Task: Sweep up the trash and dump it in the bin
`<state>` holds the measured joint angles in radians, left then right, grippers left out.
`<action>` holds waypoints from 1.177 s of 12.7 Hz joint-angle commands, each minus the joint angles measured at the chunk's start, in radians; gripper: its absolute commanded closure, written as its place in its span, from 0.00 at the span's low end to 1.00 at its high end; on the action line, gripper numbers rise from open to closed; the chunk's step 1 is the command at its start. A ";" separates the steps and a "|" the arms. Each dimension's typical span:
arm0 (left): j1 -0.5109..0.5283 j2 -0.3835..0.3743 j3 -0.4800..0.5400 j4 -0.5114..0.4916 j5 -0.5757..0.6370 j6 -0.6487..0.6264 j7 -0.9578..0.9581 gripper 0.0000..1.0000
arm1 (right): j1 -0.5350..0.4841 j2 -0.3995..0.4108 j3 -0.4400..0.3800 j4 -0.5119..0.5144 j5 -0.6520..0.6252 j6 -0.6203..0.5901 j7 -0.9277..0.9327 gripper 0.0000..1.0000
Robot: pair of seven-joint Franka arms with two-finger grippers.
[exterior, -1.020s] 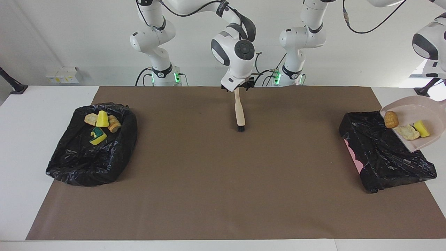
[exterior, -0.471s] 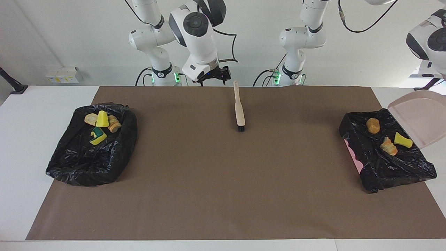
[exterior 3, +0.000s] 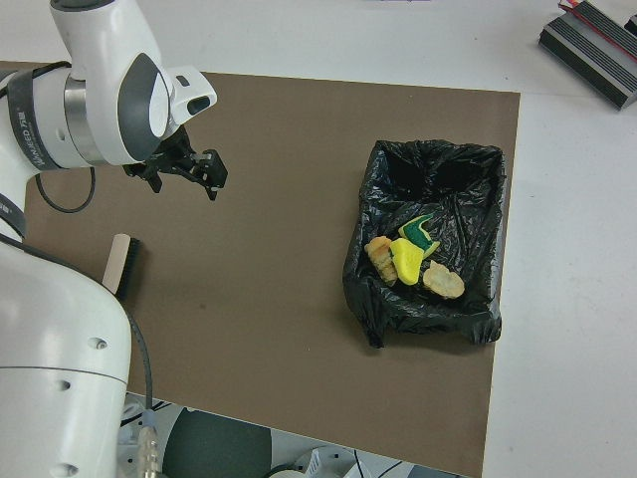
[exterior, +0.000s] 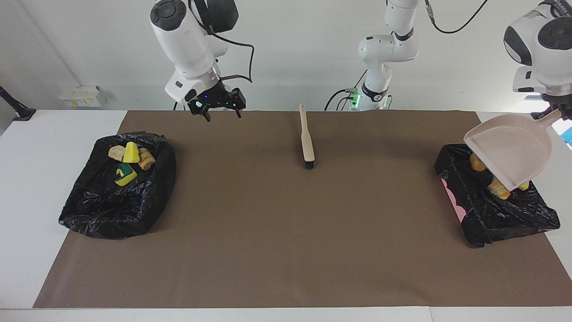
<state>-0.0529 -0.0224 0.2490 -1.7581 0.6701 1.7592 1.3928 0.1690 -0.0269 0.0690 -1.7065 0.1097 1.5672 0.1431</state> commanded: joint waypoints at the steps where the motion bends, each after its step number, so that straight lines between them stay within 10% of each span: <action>1: -0.013 -0.036 0.000 -0.026 -0.207 -0.050 -0.150 1.00 | -0.080 -0.005 -0.001 0.028 -0.044 -0.004 -0.144 0.00; 5: -0.013 -0.031 -0.135 -0.075 -0.350 -0.069 -0.497 1.00 | -0.124 0.007 -0.006 0.092 -0.197 -0.019 -0.234 0.00; 15: -0.019 0.188 -0.591 -0.072 -0.534 0.163 -1.559 1.00 | -0.259 0.005 -0.012 0.123 -0.104 -0.055 -0.160 0.00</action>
<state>-0.0709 0.1050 -0.2716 -1.8423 0.1505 1.8498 0.0022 -0.0839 -0.0262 0.0503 -1.5918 -0.0064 1.5193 -0.0376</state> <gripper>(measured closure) 0.687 0.000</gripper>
